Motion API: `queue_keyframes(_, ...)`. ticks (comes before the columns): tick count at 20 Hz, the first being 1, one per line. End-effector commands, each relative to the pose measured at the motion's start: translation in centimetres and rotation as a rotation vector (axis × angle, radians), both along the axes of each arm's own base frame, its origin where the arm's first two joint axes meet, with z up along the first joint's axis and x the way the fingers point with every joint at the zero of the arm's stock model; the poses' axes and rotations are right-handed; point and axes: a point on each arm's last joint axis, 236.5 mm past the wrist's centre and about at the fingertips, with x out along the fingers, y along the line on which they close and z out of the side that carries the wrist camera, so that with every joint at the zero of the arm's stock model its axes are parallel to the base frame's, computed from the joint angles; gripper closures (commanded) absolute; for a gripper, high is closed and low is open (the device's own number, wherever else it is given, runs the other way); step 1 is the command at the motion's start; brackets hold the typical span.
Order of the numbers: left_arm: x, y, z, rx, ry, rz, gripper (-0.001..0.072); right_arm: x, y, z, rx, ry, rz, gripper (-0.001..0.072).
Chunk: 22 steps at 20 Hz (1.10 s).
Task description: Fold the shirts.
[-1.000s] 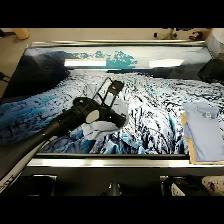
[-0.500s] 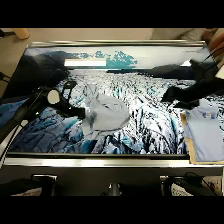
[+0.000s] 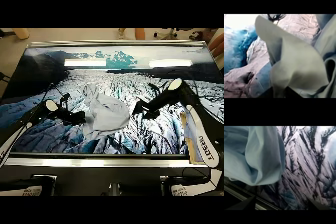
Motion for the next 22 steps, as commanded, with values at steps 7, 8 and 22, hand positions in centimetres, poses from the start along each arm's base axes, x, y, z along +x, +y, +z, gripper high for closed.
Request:
queue_keyframes(7,2.2,-0.8,5.0,-0.034,-0.202,-0.067,0.0692,2.2,7.2,-4.2,0.002,-0.12,0.014,0.0683)
queue_keyframes(8,2.7,-0.9,7.3,-0.033,-0.284,-0.111,0.0692,2.4,7.1,-3.2,0.013,-0.123,0.021,0.069)
queue_keyframes(22,-9.4,7.2,55.5,0.056,-1.467,0.006,0.0693,-11.1,-4.2,53.3,0.163,-1.551,-0.285,0.0689)
